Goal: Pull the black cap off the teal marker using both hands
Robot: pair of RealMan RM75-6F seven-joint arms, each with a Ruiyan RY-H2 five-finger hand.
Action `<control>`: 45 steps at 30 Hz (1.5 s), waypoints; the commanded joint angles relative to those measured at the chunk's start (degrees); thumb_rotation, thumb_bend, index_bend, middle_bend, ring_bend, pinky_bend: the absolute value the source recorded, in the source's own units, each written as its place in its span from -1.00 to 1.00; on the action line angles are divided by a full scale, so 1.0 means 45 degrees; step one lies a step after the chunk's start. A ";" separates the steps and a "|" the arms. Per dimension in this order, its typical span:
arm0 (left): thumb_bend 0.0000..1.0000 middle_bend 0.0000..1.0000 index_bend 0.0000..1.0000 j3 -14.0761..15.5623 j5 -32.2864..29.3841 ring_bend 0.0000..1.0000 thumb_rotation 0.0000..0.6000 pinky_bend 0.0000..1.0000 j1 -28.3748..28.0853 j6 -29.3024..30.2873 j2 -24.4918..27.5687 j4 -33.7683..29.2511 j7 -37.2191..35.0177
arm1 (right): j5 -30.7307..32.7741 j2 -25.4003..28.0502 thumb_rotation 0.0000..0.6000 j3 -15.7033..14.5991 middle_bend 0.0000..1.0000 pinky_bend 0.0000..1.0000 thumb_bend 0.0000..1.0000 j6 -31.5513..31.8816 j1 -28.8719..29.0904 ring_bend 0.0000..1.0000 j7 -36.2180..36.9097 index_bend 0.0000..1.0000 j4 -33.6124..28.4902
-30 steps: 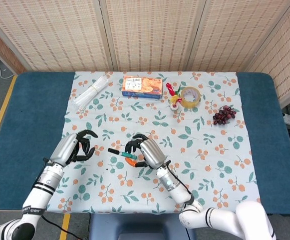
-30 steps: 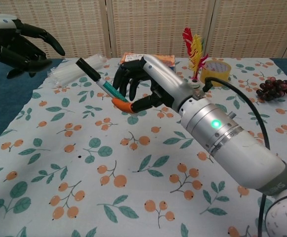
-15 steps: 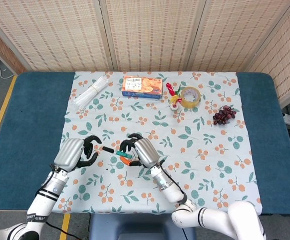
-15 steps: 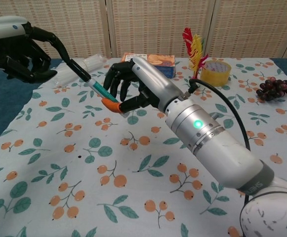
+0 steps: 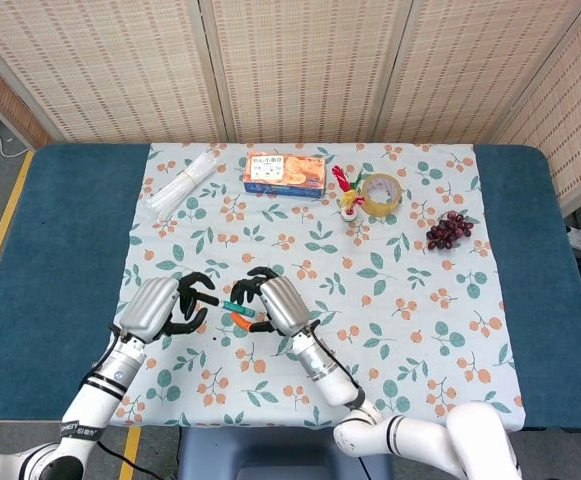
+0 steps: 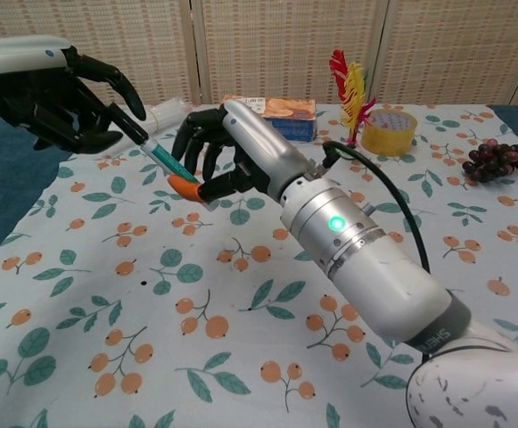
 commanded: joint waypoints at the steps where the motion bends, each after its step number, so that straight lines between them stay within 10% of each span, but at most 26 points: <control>1: -0.19 0.50 -0.23 0.0040 0.0108 0.24 1.00 0.61 -0.0007 0.0050 -0.0029 -0.0020 -0.0002 | 0.0059 -0.0042 1.00 0.0010 0.61 -0.47 -0.20 -0.0068 0.0018 0.10 -0.0032 0.81 0.0071; 45: -0.15 0.75 0.10 0.0264 0.0351 0.30 1.00 0.68 -0.0160 0.0518 -0.0509 0.0377 0.0489 | 0.0072 -0.0084 1.00 -0.0025 0.61 -0.47 -0.20 -0.0043 -0.0009 0.10 -0.0118 0.81 -0.0247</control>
